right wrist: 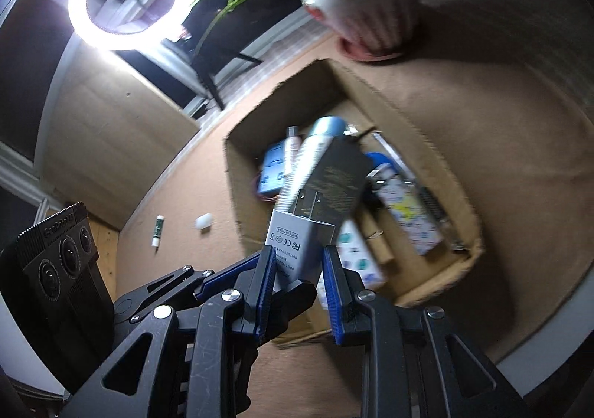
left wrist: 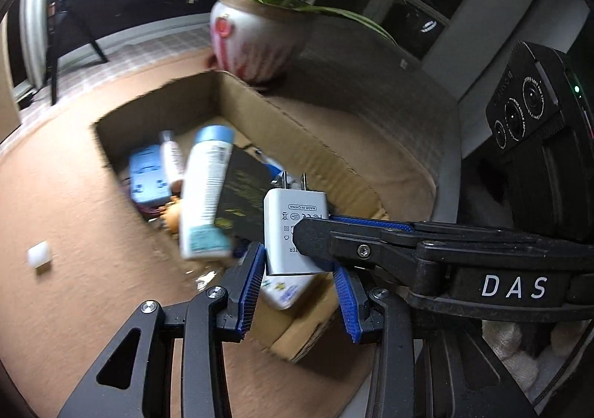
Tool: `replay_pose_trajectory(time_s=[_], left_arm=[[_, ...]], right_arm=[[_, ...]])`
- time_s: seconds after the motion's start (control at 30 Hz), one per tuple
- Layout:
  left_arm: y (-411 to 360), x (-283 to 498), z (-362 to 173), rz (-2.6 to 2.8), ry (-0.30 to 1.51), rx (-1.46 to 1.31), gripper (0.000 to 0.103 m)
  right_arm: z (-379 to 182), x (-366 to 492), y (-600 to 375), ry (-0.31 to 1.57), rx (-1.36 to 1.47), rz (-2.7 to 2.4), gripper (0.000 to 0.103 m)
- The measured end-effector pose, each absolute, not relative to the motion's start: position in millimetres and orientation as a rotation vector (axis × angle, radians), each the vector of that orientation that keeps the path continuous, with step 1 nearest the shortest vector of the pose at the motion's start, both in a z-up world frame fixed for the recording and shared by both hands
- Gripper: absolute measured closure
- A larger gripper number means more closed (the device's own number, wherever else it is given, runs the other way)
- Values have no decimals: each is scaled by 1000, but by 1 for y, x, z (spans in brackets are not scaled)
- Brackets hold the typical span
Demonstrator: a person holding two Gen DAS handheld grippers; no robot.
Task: Organize objects
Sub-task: 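Carry the white charger into the box and open the right gripper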
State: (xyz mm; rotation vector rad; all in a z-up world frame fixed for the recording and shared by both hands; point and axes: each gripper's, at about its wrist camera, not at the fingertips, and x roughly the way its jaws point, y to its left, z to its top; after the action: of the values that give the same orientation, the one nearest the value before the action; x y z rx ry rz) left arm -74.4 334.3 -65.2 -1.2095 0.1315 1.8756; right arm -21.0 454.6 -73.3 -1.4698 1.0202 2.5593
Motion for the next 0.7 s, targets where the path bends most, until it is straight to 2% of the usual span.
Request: replay_pose_trajectory(time_s=[0.3,0.37,0.4,0.43,0.7], left_arm=[[352,-70,-74,1872,174,-1219,62],[352,-72,-76,1886,184,-1227,49],[350,-73,-76,1893,181,-1229,36],[347,-74,-75,1899,175,-1226,34],[328,-75,-70,1923,187,-1216,34]], right_arm=[[-78,-15,463,1026,-1452,2561,79],[-76,-16,463,997,-1445,2557,61],[-75,-16,462,980,-1437,2556,44],[-74,-15,462,974,-1422,2564,40],[-62,-16,453,906,-1382,2592,40]])
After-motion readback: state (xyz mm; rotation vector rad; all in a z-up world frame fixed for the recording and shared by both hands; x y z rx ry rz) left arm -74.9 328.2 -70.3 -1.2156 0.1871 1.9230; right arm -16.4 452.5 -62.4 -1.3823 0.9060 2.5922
